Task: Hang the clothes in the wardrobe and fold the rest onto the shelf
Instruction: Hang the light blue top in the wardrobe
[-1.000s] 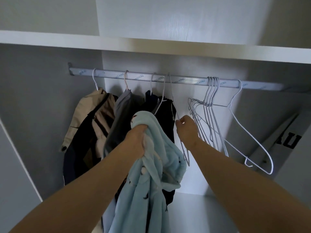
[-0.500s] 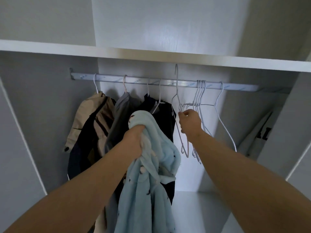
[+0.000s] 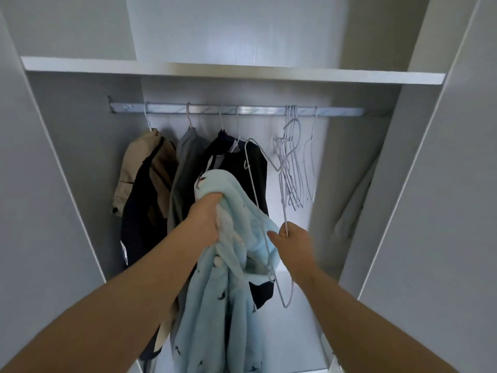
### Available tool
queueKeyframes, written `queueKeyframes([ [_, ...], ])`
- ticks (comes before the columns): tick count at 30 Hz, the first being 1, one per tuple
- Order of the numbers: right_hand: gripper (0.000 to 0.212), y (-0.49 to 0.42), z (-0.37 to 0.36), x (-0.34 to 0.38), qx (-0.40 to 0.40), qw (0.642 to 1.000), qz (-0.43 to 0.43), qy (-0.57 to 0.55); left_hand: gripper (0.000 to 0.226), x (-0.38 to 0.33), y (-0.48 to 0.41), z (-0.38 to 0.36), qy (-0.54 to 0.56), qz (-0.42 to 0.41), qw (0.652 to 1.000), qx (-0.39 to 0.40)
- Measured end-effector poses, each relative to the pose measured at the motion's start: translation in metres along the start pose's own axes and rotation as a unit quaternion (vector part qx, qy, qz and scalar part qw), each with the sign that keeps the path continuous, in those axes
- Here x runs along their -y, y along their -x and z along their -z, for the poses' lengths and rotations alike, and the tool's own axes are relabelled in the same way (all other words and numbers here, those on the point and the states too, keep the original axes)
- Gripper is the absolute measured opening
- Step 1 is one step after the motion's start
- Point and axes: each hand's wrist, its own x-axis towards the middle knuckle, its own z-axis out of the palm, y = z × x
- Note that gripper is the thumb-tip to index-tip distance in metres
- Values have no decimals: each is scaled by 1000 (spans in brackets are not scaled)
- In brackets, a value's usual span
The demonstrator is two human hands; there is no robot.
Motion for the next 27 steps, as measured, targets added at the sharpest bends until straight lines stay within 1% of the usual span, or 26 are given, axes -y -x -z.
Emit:
queueKeyframes([
  [3, 48, 49, 27, -10, -11, 998, -5, -56, 9, 20, 34, 7, -20, -3, 1000, -2],
  [5, 52, 86, 48, -16, -20, 996, -1, -88, 16, 32, 62, 11, -15, -7, 1000, -1],
  [7, 51, 122, 69, -23, -31, 995, 7, -94, 25, 42, 93, 11, -11, -10, 1000, 2],
  [11, 38, 185, 107, -26, -56, 993, 33, -94, 27, 58, 163, 14, 0, -14, 1000, -12],
  [14, 47, 224, 125, -19, -86, 990, 53, -94, 41, 57, 208, 26, -13, -32, 999, -10],
  [15, 46, 233, 129, -15, -90, 990, 59, -94, 44, 55, 220, 30, -16, -34, 999, -13],
  [17, 32, 247, 136, -2, -81, 988, 69, -109, 48, 51, 246, 39, -1, -37, 999, -27],
  [19, 17, 255, 139, 15, -65, 986, 63, -142, 49, 47, 266, 45, 4, -39, 999, -25],
  [20, 15, 257, 140, 23, -59, 984, 59, -158, 48, 46, 274, 48, 1, -41, 999, -20],
  [22, 18, 262, 138, 36, -64, 980, 47, -184, 46, 42, 288, 57, -8, -51, 999, -12],
  [25, 31, 273, 132, 44, -85, 978, 40, -187, 45, 37, 309, 70, -16, -54, 998, -11],
  [27, 31, 281, 127, 48, -83, 978, 37, -189, 46, 33, 319, 80, -18, -38, 999, -10],
])
